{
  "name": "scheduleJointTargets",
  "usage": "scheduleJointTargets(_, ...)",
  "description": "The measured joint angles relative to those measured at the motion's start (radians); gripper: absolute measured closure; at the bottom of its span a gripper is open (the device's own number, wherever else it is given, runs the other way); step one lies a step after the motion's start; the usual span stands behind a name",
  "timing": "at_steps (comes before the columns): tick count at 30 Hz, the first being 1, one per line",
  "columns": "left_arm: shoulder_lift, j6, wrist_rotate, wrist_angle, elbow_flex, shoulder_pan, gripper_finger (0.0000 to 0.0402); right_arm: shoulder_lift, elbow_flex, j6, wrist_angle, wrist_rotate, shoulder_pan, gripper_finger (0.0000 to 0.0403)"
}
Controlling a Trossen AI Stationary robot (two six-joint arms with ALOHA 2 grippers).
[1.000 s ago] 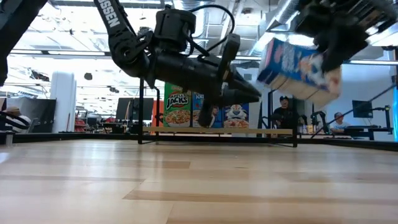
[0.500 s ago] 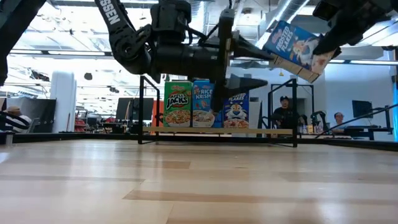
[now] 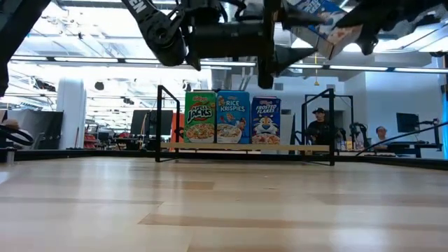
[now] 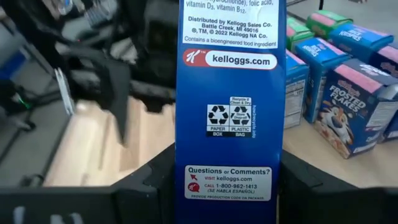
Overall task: Stack cereal on shelf
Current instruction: Put the blue cereal box on the shelf aligned with the other blue cereal box
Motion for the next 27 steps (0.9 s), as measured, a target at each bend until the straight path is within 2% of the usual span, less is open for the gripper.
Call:
scheduleJointTargets(3, 0.002, -0.014, -0.014, 0.001, -0.001, 0.006, 0.0175, -0.055, 0.000, 0.054, 0.003, 0.000, 0.010, 0.0202)
scheduleJointTargets(7, 0.002, -0.009, -0.072, 0.099, -0.001, 0.008, 0.0175, -0.110, 0.000, 0.126, 0.010, 0.000, 0.015, 0.0200)
scheduleJointTargets(12, 0.000, 0.077, -0.163, 0.209, 0.002, 0.005, 0.0175, -0.116, 0.000, 0.169, 0.042, 0.007, 0.015, 0.0201)
scheduleJointTargets(19, 0.000, 0.148, -0.158, 0.090, 0.107, 0.004, 0.0175, -0.093, 0.001, 0.168, 0.165, 0.020, 0.015, 0.0201)
scheduleJointTargets(24, 0.000, 0.203, -0.159, -0.053, 0.180, 0.003, 0.0174, -0.062, 0.000, 0.167, 0.187, 0.020, 0.015, 0.0201)
scheduleJointTargets(27, 0.000, 0.243, -0.162, -0.082, 0.197, 0.006, 0.0165, -0.057, 0.000, 0.166, 0.197, 0.018, 0.015, 0.0200)
